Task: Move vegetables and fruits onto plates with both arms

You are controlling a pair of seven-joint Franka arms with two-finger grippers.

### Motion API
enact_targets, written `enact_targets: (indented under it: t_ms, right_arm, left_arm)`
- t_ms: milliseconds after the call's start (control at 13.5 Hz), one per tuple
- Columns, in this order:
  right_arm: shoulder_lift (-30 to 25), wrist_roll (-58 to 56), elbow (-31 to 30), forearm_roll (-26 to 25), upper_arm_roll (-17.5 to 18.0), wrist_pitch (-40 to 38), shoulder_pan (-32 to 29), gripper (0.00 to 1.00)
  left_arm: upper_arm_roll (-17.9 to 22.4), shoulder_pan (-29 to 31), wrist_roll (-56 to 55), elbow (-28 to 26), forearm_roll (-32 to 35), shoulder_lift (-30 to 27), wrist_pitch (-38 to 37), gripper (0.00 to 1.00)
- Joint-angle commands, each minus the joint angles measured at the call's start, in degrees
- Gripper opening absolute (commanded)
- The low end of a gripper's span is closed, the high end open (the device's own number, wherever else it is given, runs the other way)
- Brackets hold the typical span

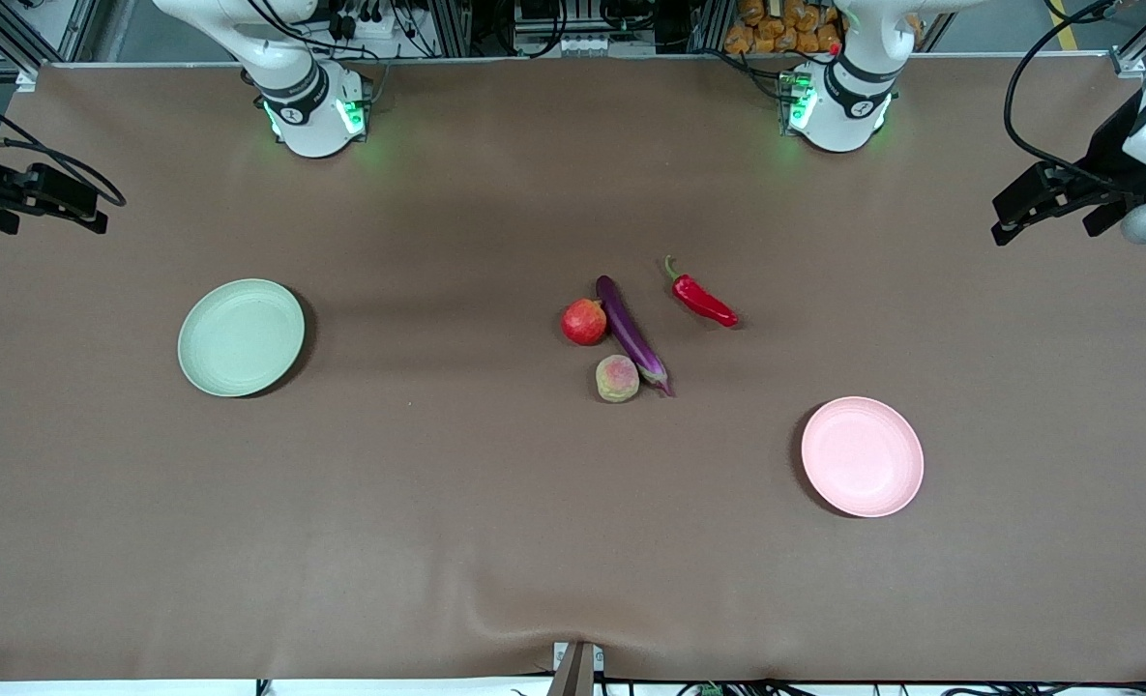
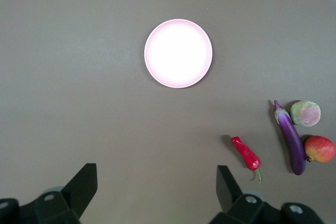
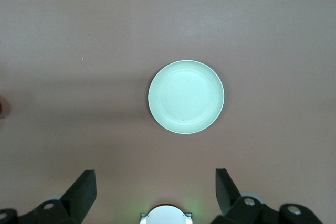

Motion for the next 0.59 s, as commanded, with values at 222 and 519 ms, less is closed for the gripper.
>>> enact_targets:
  t_ms: [222, 519]
  right_arm:
    - [-0.91, -0.97, -0.75, 0.84, 0.56, -0.71, -0.98, 1.0]
    - [-0.74, -0.88, -0.75, 0.93, 0.56, -1.23, -0.89, 1.0]
  left_arm:
    - [0.67, 0.2, 3.62, 1.13, 0.01, -0.35, -2.64, 1.0]
    - [0.67, 0.47, 3.54, 0.96, -0.08, 0.27, -2.73, 1.0]
